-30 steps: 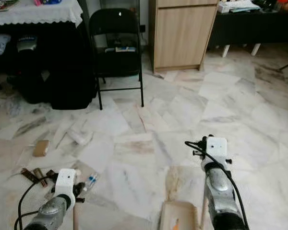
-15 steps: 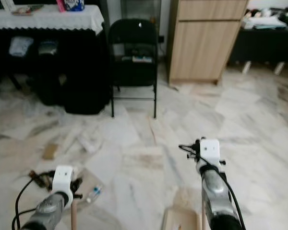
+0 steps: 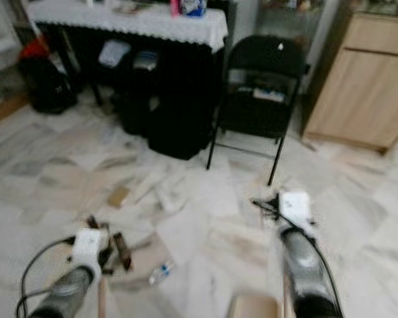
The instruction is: Sweep floor
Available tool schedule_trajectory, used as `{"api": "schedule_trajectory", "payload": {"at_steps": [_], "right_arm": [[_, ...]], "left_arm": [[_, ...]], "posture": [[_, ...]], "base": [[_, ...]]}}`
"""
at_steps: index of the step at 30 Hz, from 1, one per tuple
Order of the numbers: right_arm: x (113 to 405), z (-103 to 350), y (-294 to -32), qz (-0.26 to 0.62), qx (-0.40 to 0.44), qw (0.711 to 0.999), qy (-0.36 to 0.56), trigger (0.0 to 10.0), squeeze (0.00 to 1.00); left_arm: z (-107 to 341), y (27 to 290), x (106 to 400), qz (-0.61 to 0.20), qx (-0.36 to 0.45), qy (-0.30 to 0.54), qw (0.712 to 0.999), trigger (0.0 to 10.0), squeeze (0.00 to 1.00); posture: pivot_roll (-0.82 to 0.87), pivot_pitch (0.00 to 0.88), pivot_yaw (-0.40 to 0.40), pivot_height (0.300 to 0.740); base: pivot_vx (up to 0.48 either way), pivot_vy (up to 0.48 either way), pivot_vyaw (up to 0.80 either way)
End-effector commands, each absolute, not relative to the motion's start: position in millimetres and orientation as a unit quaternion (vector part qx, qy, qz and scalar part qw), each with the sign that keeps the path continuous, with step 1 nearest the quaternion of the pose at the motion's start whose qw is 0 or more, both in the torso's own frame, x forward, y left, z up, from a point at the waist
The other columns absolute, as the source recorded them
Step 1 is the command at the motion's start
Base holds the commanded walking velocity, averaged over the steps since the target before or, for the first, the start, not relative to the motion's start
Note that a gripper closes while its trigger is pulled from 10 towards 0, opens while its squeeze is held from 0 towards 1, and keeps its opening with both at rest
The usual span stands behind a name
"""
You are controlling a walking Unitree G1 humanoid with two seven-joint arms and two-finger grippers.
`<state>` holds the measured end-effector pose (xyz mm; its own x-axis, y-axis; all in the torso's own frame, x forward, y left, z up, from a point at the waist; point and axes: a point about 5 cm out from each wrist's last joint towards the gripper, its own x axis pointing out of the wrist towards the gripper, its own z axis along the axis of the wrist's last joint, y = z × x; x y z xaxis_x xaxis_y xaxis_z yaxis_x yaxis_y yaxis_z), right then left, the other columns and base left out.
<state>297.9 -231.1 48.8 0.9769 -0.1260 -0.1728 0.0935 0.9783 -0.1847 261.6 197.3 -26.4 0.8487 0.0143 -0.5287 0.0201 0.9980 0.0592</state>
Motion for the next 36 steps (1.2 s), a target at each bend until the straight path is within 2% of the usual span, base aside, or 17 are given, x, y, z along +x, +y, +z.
{"api": "schedule_trajectory", "payload": {"at_steps": [1, 36], "right_arm": [[296.1, 52.7, -243.3, -0.070, -0.093, 0.989, 0.089, 10.0, 0.00], [293.1, 53.3, -250.3, -0.058, -0.094, 0.989, 0.100, 10.0, 0.00]], "left_arm": [[-28.3, 191.7, 260.5, -0.012, 0.033, 0.279, 0.960, 10.0, 0.00], [-28.2, 189.6, 261.6, -0.016, 0.030, 0.282, 0.959, 10.0, 0.00]], "posture": [[-0.16, 0.000, 0.015, 0.740], [-0.16, 0.000, 0.018, 0.740]], "base": [[0.000, 0.000, 0.80], [0.000, 0.000, 0.80]]}}
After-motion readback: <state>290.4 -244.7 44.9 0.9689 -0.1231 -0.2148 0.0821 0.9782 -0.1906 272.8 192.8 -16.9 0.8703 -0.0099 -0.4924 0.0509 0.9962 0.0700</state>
